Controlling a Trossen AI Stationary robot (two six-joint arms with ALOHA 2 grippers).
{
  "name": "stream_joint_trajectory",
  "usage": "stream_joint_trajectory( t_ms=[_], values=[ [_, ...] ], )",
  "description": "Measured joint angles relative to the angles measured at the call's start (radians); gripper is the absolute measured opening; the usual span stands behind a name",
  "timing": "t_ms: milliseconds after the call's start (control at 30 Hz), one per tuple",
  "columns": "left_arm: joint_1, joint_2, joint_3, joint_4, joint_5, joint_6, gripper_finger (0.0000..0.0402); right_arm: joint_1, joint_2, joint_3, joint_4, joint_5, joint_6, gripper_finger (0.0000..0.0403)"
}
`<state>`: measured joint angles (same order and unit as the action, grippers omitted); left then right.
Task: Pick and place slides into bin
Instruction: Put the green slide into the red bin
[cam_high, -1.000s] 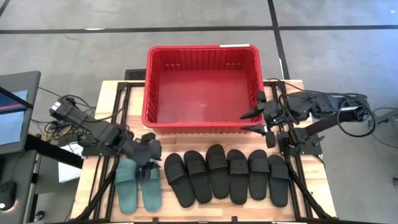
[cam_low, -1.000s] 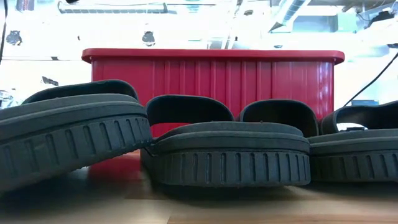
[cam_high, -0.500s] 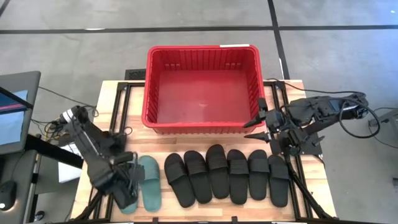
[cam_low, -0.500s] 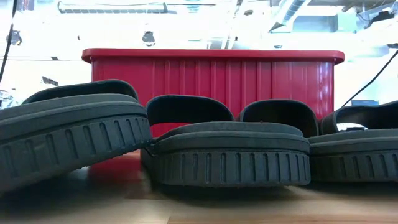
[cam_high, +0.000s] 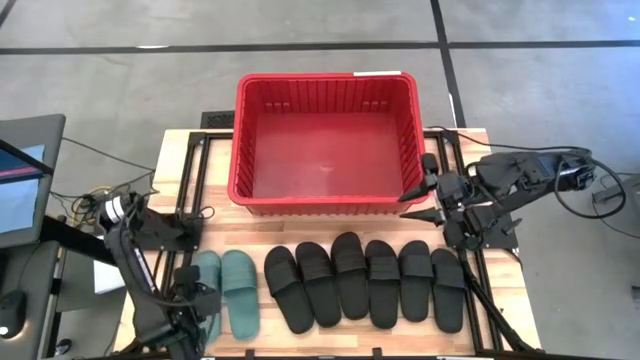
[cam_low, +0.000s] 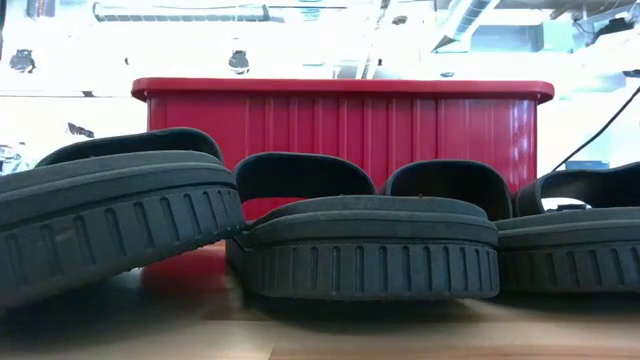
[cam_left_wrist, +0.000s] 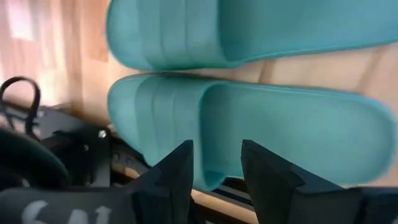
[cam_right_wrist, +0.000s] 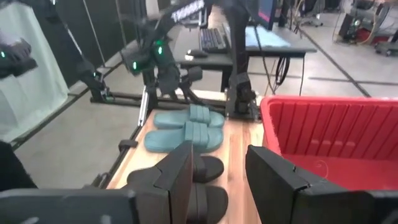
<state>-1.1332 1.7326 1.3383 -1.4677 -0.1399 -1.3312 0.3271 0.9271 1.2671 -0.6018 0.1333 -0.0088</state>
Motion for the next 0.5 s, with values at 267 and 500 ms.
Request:
stream_joint_trajectory(
  t_ms=[267,500],
  values=[
    [-0.015,0.074,-0.045,-0.025,-0.003,-0.019,0.0125,-0.002,-0.006,0.000,0.019,0.034,-0.020,0.0135],
    [-0.011,0.087,-0.094,-0.006,-0.004,-0.025,0.0125,-0.001,-0.006,0.000,0.031,0.050,-0.018,0.0133]
  ],
)
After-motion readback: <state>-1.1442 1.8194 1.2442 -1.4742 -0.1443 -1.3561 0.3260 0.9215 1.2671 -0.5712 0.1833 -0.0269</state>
